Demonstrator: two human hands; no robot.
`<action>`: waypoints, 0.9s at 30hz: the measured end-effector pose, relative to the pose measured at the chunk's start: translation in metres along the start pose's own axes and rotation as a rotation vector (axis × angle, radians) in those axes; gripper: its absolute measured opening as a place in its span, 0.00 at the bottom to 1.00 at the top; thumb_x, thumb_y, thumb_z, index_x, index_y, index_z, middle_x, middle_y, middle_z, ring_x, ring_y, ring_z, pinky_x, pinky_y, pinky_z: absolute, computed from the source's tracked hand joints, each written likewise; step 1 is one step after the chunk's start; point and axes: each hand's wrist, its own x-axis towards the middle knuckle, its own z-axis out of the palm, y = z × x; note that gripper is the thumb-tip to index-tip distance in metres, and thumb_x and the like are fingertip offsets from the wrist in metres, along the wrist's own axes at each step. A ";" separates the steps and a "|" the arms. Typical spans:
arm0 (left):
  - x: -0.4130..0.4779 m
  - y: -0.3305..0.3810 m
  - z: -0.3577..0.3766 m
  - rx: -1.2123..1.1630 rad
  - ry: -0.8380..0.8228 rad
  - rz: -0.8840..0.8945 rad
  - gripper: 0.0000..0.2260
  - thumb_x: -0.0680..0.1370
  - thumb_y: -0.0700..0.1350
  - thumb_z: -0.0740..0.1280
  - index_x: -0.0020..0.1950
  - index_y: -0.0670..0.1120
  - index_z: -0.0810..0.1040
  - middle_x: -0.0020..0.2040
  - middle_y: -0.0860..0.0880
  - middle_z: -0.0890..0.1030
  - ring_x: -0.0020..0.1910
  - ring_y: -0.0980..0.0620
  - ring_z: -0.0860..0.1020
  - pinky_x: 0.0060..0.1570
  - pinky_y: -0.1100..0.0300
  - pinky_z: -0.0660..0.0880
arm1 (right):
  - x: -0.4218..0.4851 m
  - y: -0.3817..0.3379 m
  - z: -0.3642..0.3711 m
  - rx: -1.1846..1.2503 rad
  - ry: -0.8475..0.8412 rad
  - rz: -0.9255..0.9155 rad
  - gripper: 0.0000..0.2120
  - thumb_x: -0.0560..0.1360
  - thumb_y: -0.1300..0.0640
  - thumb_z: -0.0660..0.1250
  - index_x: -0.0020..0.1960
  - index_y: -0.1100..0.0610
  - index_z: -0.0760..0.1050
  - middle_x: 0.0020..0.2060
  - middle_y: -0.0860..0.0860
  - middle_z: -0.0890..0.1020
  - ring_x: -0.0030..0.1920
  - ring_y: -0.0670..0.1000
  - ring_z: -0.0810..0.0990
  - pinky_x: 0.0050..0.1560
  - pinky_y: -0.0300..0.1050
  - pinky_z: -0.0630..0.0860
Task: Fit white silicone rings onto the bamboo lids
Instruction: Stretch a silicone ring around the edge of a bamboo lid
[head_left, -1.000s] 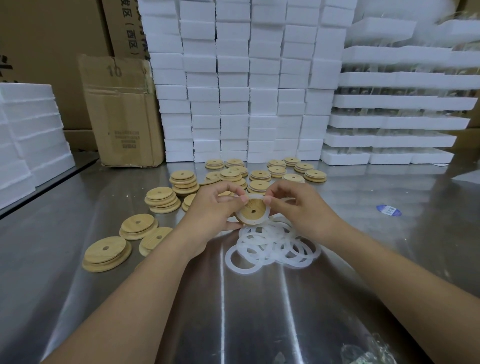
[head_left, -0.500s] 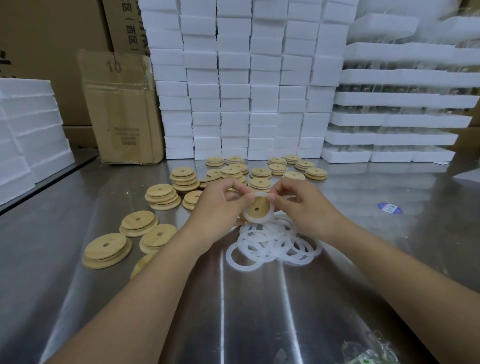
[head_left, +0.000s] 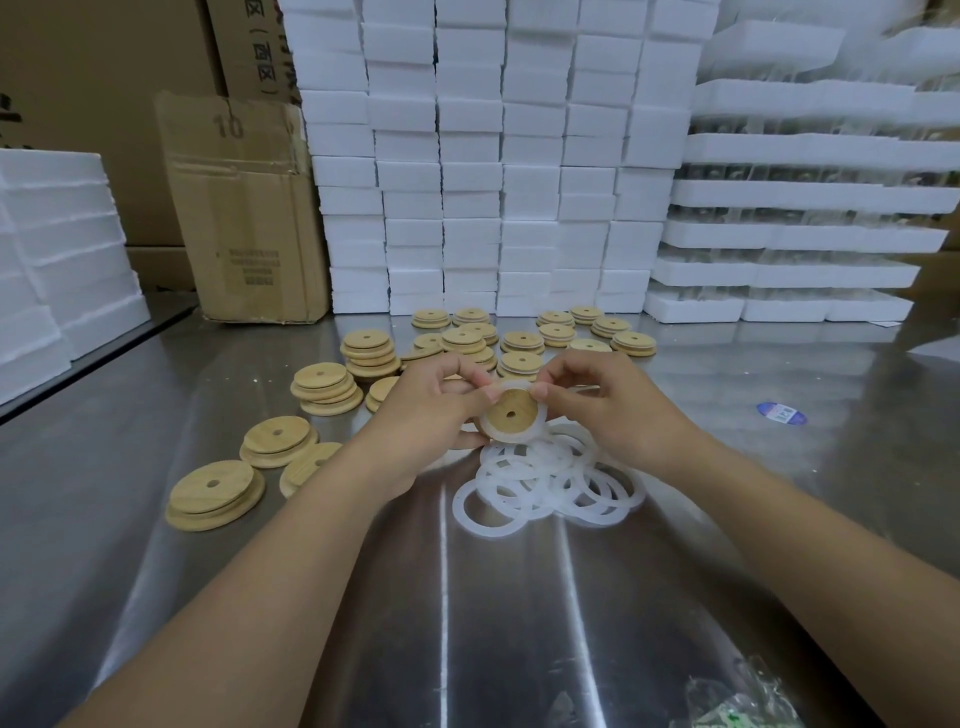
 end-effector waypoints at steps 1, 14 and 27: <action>0.000 0.000 -0.001 0.003 -0.010 -0.001 0.04 0.84 0.38 0.70 0.49 0.42 0.79 0.49 0.40 0.89 0.54 0.43 0.88 0.48 0.50 0.87 | 0.000 -0.001 -0.001 0.005 -0.010 -0.003 0.05 0.81 0.59 0.72 0.48 0.60 0.82 0.43 0.53 0.86 0.42 0.41 0.83 0.49 0.35 0.78; -0.002 0.002 0.006 0.055 0.005 0.048 0.03 0.84 0.41 0.71 0.50 0.47 0.80 0.46 0.46 0.90 0.51 0.49 0.88 0.52 0.47 0.87 | 0.001 0.001 -0.004 -0.015 -0.003 0.011 0.05 0.82 0.56 0.72 0.48 0.57 0.81 0.43 0.51 0.87 0.42 0.45 0.85 0.48 0.35 0.78; -0.005 0.005 0.005 0.036 -0.027 0.047 0.05 0.83 0.40 0.72 0.48 0.47 0.81 0.48 0.47 0.89 0.54 0.45 0.87 0.54 0.44 0.86 | 0.000 -0.002 -0.006 -0.045 -0.025 -0.012 0.04 0.82 0.58 0.72 0.49 0.58 0.82 0.43 0.53 0.87 0.43 0.46 0.85 0.55 0.46 0.80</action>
